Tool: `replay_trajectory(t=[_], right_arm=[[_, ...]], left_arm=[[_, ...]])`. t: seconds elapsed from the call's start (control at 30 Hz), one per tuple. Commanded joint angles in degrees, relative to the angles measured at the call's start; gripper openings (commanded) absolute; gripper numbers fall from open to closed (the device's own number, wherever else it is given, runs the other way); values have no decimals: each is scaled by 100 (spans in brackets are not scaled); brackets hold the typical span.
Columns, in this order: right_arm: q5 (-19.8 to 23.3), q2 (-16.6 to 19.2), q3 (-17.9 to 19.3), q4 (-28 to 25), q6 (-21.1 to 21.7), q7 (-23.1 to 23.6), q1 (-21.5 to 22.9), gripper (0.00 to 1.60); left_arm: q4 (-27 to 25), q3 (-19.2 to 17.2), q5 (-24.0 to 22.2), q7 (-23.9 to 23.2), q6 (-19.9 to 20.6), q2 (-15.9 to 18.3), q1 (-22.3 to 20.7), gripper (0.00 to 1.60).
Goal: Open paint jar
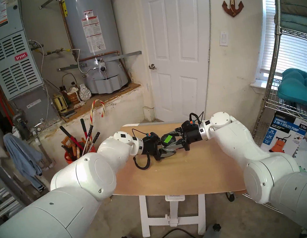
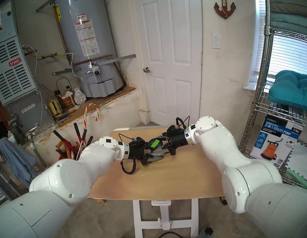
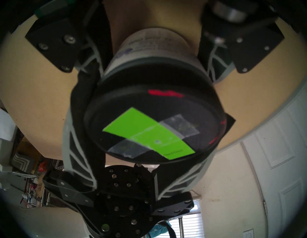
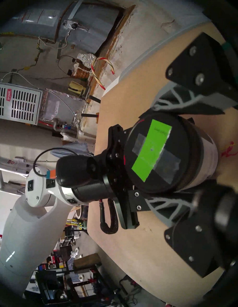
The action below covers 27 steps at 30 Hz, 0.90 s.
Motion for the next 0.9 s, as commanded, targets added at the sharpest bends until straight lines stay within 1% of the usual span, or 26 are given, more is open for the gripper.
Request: replay_trajectory(t=[0.0,0.17,0.73,0.77,0.8,0.83,0.87], right_arm=[[0,-109,-135,361,-154,392,423,0],[16,-145,-107,664,-269,500,628,0],[136,-162,23,1267,-554,500,1039,0],[134,-163,32,1303,-564,500,1058,3],[117,-158,24,1330,-584,500,1071,13],[114,-158,34,1363,-603,500,1082,46],[115,-158,45,1406,-606,500,1093,70]], left_arm=[[-78,-17,-10,-41,1,180,-62,0],[-85,-23,-16,-104,4,180,-64,0],[-85,-56,-8,-158,-2,169,-39,0],[-85,-60,-5,-157,-4,168,-38,0],[-85,-63,-2,-157,-7,168,-36,0],[-85,-65,0,-156,-6,165,-38,0],[-86,-69,1,-155,-6,162,-40,0]])
